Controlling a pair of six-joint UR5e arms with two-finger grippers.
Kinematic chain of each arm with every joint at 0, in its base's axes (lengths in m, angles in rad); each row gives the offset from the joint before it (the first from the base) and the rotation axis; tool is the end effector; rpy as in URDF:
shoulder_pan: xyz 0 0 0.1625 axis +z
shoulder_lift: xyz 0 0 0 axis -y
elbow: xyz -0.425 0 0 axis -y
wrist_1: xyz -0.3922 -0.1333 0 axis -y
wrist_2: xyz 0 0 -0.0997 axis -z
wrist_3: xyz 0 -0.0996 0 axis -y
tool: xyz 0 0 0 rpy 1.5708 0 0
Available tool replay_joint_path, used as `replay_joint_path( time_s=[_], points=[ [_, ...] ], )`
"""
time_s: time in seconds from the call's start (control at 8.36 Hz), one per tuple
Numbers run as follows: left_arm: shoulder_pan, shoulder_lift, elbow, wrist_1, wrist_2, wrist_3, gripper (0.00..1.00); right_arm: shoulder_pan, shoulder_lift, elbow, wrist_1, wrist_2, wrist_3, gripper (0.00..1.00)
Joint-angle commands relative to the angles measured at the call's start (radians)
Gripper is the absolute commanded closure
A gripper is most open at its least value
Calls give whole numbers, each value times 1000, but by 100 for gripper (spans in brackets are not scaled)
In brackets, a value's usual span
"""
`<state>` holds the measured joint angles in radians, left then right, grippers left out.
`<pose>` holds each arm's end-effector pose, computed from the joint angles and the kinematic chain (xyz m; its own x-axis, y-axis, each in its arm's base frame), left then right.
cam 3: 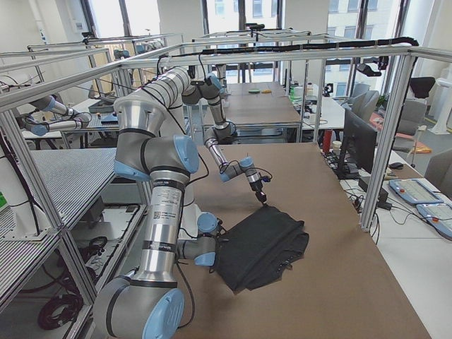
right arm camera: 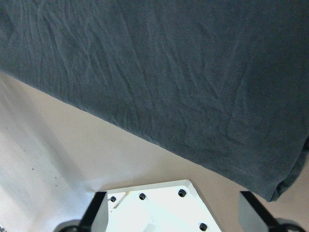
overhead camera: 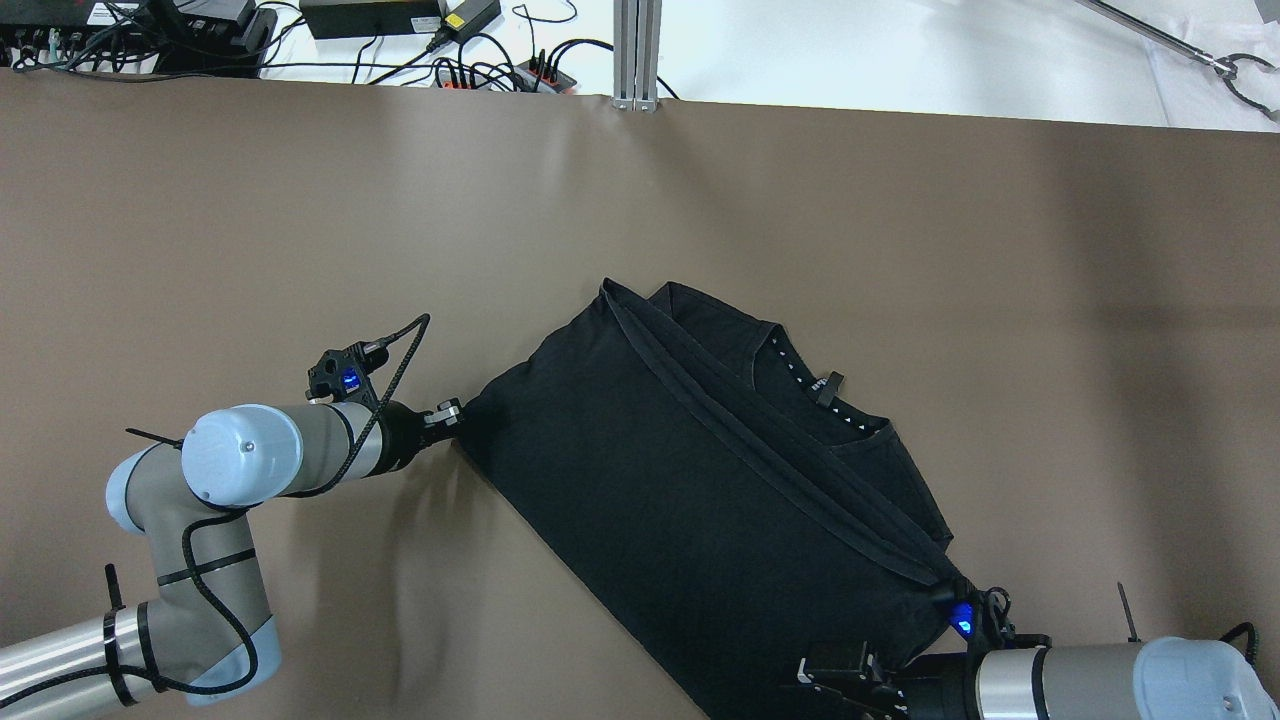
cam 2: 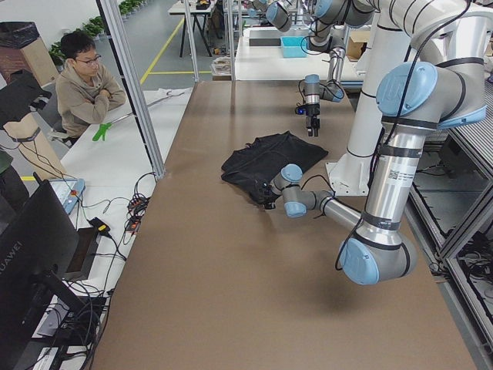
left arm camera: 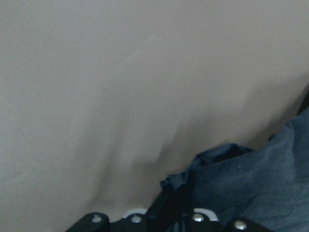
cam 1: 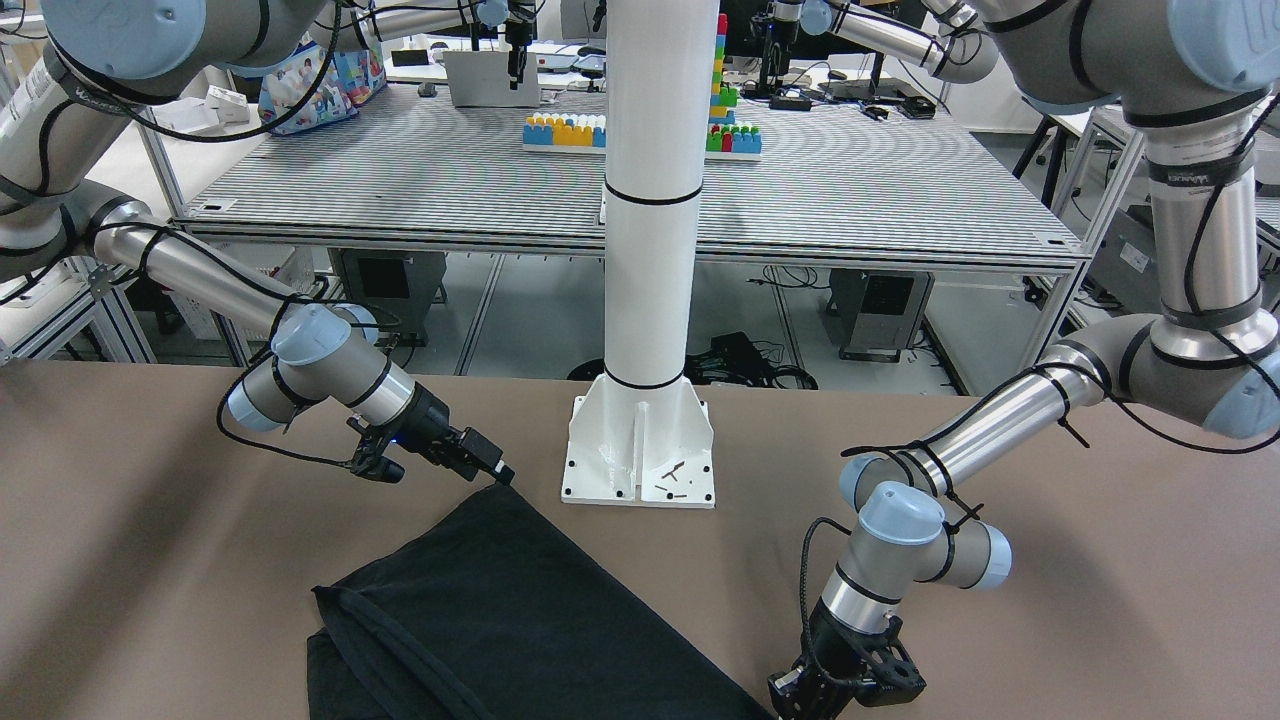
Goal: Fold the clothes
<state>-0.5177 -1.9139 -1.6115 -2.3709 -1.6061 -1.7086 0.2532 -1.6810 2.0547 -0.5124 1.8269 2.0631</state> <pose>0.4888 -0.4277 0.3611 0.2607 -0.3065 -0.9155 0.5068 0.8506 -0.1404 -0.3869 -0.2117 0.3563 0.1182 0.5029 0.8562 -0.0628 0.8643 -0.4990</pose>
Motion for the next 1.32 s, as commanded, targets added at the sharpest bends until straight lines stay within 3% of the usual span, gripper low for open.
replay_joint_path(
  time_s=[0.0,0.36,0.48,0.84,1.2],
  points=[
    [-8,9,-53,1,-6,7,100,0,-6,-1,2,0,0,5],
    [-109,-8,-35,10,-37,81,100,50,6,8,0,-1,-7,5],
    [-161,-58,28,10,-84,108,100,72,14,2,-6,0,-20,5],
    [-342,-398,462,9,-216,214,100,159,164,-24,-152,-5,-107,5],
    [-352,-788,889,9,-187,234,100,193,254,-27,-306,-20,-109,5]
  ],
)
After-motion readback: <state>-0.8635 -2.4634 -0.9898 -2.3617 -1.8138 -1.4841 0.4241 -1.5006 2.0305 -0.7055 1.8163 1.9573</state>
